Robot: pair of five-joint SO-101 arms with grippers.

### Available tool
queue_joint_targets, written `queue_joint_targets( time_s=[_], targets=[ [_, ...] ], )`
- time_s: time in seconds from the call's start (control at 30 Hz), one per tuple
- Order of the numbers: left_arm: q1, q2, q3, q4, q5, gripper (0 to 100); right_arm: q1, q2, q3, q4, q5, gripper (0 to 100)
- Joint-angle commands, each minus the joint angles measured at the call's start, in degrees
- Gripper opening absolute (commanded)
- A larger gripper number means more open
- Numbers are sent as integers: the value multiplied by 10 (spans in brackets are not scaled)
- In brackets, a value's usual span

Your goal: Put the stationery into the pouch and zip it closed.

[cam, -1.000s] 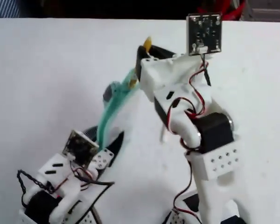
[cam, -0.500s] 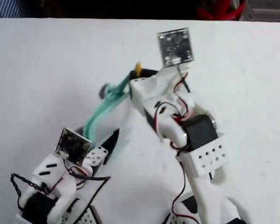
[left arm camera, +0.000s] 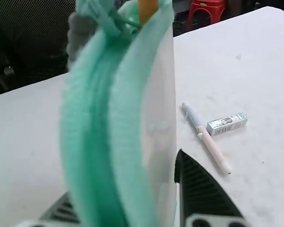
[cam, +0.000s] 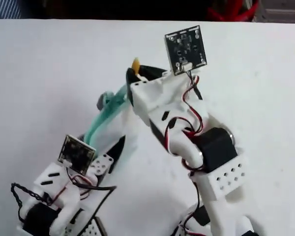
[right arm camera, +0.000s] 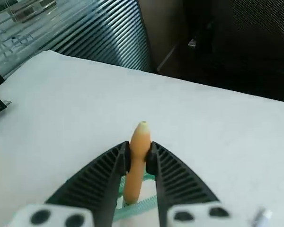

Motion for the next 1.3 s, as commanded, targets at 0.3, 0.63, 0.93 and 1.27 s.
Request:
queue_joint_targets(
  time_s=[0.3,0.63,0.93,1.27],
  targets=[
    [-4,0,-9,-3,-4,173,-50,-22,88,29,-39,18],
    [-4,0,-9,-9,-4,173,-83,-33,59,50,60,334],
    [-4,0,-9,-8,-4,173,38,-44,-77,79,82,296],
    [-5,0,-9,-6,-4,172,252,64,15,118,118,201]
  ],
)
